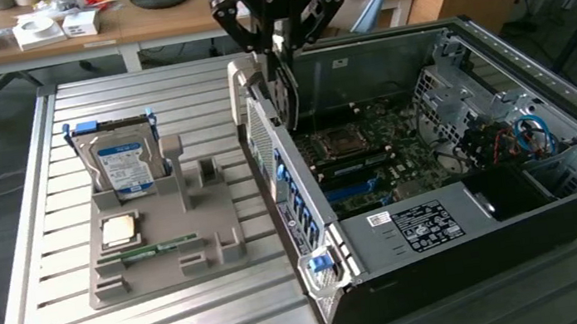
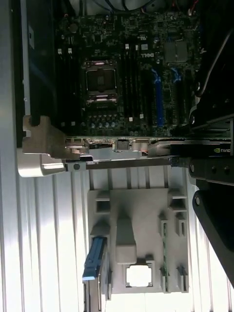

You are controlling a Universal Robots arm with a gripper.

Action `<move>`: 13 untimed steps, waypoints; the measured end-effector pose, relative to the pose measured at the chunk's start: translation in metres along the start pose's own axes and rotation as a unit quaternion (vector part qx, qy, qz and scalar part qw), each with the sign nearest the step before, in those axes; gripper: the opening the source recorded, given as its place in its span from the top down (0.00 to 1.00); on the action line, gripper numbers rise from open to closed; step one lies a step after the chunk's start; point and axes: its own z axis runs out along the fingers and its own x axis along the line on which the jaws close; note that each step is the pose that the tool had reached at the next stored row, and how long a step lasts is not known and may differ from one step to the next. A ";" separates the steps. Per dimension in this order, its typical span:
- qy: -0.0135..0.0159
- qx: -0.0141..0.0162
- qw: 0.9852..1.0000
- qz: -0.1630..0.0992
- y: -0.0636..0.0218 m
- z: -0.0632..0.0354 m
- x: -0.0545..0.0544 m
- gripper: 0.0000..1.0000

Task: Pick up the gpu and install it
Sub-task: 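Pick up the gpu and move the gpu toward the slot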

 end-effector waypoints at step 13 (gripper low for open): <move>0.000 0.000 1.000 0.000 0.0039 0.0008 -0.050 0.74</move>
